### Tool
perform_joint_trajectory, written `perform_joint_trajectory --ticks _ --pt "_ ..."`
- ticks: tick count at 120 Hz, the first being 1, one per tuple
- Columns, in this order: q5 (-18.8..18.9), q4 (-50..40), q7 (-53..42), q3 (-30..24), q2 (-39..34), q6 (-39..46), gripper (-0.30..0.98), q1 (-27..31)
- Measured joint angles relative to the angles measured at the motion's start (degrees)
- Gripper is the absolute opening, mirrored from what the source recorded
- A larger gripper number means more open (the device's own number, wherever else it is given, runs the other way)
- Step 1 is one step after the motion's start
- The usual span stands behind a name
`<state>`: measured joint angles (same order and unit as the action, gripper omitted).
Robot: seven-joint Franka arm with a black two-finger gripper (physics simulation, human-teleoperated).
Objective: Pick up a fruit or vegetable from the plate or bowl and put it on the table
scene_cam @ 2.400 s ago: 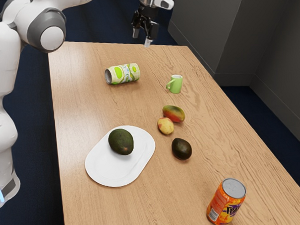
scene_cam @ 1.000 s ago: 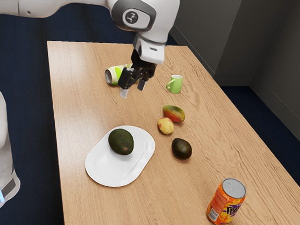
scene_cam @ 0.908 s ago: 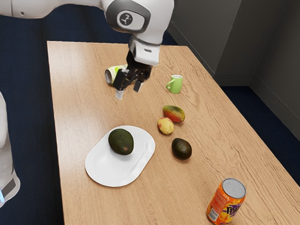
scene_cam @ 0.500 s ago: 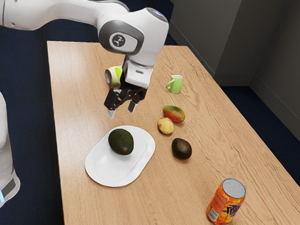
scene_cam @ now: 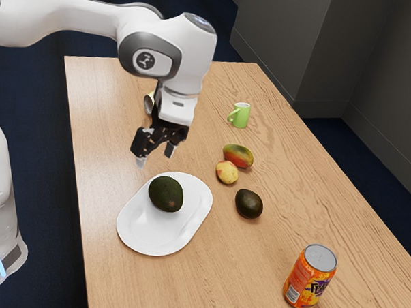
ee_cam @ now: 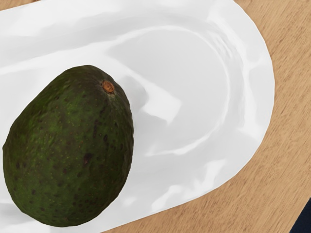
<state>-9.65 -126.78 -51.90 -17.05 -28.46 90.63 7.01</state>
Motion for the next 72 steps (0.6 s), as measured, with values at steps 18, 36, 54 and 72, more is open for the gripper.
perform_joint_trajectory --ticks 18,36,54,72 --pt "-0.8 -1.6 0.5 -0.2 -3.0 -0.6 0.69 0.0" --pt "-1.3 -2.8 0.7 -0.2 -3.1 -0.8 0.69 0.3" --pt "0.0 -3.7 0.9 -0.2 -2.8 0.3 0.69 1.4" --pt "1.9 -3.7 1.0 0.1 -1.2 1.7 0.69 3.2"
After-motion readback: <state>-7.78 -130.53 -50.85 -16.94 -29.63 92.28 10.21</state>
